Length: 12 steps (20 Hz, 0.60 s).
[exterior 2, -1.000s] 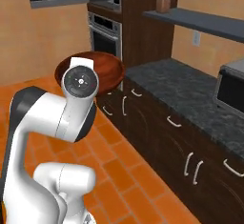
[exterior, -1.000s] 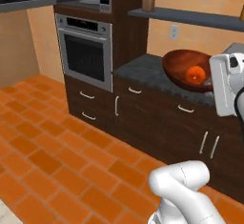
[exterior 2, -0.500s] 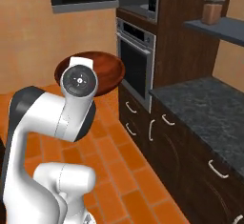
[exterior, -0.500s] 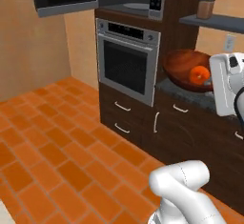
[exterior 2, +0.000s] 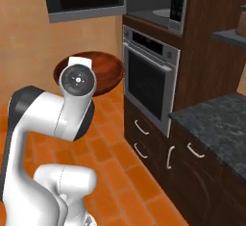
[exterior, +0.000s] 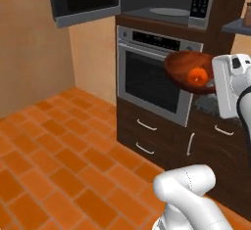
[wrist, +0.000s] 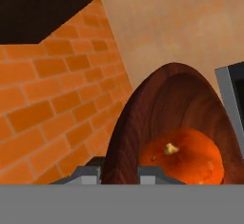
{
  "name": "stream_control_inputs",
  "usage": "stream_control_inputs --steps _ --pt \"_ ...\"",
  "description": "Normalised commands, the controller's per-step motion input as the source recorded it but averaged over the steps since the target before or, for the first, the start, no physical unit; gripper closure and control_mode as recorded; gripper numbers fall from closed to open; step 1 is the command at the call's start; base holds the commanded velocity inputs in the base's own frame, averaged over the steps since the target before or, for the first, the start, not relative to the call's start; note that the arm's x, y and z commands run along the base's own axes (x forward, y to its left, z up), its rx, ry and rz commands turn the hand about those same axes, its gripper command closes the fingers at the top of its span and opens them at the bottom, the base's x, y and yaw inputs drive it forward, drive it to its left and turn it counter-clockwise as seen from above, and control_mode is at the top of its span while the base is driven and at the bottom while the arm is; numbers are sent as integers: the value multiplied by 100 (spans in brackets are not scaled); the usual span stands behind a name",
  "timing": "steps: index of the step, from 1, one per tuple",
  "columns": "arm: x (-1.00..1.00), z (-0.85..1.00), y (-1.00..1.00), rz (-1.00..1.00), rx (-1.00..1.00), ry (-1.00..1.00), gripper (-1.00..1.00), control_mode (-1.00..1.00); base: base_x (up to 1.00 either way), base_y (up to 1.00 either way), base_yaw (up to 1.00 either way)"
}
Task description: Pick the squash from the sink and place it in the bowl. Then pick the bowl and place it in the microwave. Then close the microwave door and press the start button.
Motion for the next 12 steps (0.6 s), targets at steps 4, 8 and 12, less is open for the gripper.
stream_control_inputs --steps 4,8,12 --pt "0 0 0 0 0 0 100 100 100 77 -40" --pt "0 0 0 0 0 0 100 100 100 26 -28" --pt "0 0 0 0 0 0 100 100 100 0 -17"
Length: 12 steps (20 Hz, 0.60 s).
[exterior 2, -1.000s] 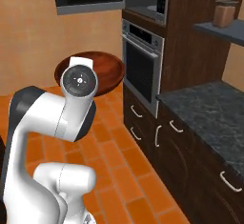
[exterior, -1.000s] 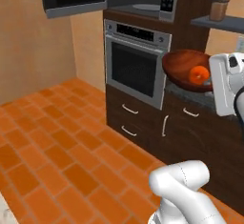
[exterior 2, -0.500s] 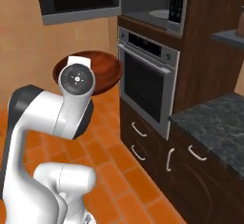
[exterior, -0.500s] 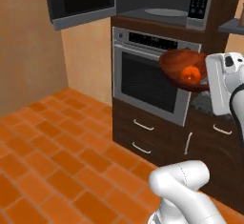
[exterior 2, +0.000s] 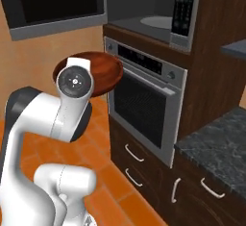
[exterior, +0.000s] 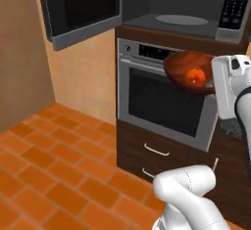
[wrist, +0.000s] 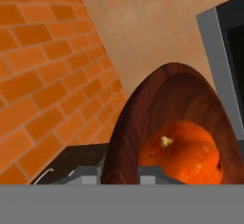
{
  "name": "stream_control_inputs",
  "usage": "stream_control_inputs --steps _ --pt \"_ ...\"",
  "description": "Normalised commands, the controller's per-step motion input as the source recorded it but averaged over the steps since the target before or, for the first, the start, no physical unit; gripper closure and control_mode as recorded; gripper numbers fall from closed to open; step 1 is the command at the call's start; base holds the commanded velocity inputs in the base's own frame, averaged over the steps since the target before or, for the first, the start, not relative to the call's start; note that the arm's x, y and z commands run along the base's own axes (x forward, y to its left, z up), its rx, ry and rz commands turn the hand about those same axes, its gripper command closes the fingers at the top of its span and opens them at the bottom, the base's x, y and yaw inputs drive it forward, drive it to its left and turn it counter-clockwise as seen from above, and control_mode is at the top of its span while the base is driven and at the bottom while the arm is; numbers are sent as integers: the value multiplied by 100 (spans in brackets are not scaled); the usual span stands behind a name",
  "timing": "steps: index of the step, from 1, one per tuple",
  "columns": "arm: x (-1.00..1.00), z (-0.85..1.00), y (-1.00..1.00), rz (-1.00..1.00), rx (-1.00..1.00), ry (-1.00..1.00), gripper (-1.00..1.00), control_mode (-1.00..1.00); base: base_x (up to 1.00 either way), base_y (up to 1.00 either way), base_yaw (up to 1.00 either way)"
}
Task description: Pick the squash from the sink and place it in the bowl. Then pick the bowl and place it in the microwave. Then close the microwave door and press the start button.
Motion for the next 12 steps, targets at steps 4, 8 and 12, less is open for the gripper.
stream_control_inputs --steps 4,8,12 --pt "0 0 0 0 0 0 100 100 99 20 -12" --pt "0 0 0 0 0 0 100 100 99 41 -22" --pt "0 0 0 0 0 0 100 100 68 5 -21"
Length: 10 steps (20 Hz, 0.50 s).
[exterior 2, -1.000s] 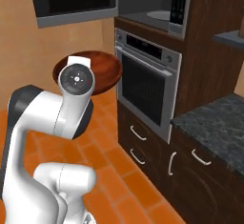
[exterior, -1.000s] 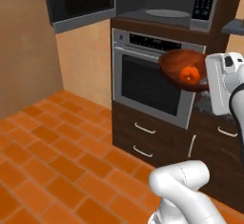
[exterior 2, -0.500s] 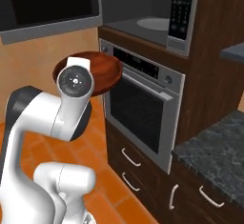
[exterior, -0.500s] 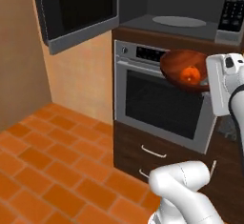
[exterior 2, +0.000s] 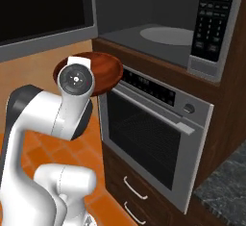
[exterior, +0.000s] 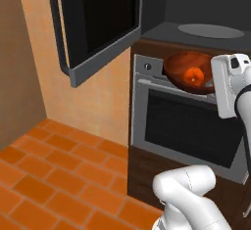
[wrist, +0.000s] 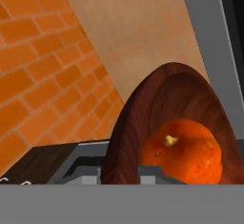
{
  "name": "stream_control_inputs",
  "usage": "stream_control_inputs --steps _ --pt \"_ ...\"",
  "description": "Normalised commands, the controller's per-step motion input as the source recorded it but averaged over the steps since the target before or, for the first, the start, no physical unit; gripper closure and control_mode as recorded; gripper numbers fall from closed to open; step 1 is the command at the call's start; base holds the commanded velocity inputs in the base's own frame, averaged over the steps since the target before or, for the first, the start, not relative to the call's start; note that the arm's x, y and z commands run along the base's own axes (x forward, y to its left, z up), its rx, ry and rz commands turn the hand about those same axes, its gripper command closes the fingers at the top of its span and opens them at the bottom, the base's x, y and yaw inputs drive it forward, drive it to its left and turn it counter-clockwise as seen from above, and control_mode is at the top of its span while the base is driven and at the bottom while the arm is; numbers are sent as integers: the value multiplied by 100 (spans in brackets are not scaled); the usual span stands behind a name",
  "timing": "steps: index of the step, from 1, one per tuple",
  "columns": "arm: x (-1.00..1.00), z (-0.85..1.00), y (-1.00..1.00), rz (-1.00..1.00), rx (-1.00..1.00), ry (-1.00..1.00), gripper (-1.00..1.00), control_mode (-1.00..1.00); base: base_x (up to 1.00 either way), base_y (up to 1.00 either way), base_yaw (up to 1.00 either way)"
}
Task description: Pick the squash from the sink and place it in the bowl. Then pick the bowl and place it in the microwave. Then close the microwave door and press the start button.
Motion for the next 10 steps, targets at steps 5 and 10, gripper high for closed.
stream_control_inputs --steps 5,10 --pt "0 0 0 0 0 0 100 100 48 9 -20" --pt "0 0 0 0 0 0 100 100 44 8 -24"
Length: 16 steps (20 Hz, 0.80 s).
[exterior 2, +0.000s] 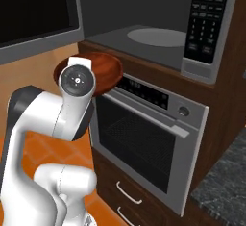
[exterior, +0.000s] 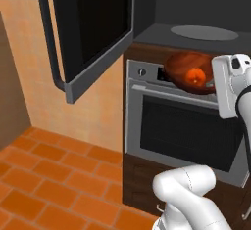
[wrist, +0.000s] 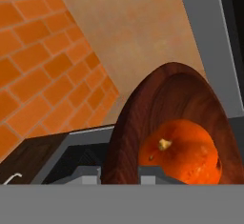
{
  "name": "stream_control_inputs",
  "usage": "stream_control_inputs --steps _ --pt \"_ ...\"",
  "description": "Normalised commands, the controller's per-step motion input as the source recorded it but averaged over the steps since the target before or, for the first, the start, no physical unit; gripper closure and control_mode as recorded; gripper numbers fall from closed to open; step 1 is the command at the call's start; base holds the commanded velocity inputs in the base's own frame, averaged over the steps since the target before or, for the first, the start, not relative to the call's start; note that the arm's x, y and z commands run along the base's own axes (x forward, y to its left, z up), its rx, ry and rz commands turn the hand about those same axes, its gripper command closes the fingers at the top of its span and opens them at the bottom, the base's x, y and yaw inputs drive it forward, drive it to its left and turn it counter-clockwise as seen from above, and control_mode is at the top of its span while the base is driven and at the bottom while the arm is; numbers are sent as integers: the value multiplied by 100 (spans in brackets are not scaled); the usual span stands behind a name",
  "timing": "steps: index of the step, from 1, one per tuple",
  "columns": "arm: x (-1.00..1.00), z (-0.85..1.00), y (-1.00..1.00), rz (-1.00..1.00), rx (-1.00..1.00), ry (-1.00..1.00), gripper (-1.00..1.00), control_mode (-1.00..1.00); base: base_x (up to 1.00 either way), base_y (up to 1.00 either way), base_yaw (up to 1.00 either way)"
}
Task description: Pick the squash from the sink and place it in the bowl. Then pick the bowl and place it in the microwave. Then close the microwave door and press the start button.
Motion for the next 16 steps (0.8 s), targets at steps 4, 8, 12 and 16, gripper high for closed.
stream_control_inputs --steps 4,8,12,16 --pt "0 0 0 0 0 0 100 100 46 4 -24" --pt "0 0 0 0 0 0 100 100 39 8 -25" --pt "0 0 0 0 0 0 100 100 32 20 -22" --pt "2 37 11 -11 0 -6 100 -100 6 9 -5"
